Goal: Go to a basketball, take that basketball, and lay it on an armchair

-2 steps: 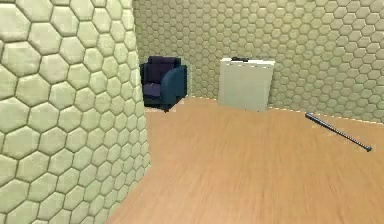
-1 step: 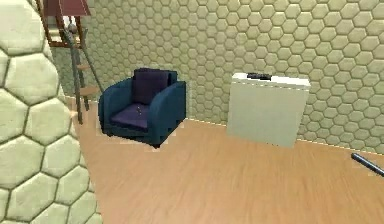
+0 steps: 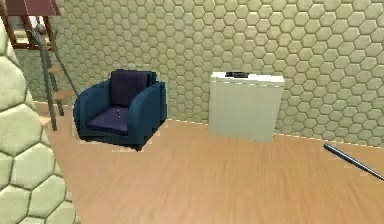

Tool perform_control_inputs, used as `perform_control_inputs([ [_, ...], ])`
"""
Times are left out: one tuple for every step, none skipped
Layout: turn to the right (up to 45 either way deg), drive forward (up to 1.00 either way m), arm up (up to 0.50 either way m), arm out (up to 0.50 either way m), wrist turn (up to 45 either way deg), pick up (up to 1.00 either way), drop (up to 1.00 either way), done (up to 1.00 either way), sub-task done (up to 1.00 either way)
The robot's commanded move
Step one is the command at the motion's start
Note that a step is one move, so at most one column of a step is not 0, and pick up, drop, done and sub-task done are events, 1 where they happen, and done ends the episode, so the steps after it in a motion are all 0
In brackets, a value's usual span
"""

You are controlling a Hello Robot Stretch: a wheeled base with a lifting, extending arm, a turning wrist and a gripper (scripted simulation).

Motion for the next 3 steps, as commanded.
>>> perform_control_inputs([
  [0.0, 0.75, 0.0, 0.0, 0.0, 0.0, 0.0, 0.0, 0.0],
  [-27.0, 0.0, 0.0, 0.0, 0.0, 0.0, 0.0, 0.0, 0.0],
  [0.0, 0.35, 0.0, 0.0, 0.0, 0.0, 0.0, 0.0, 0.0],
])
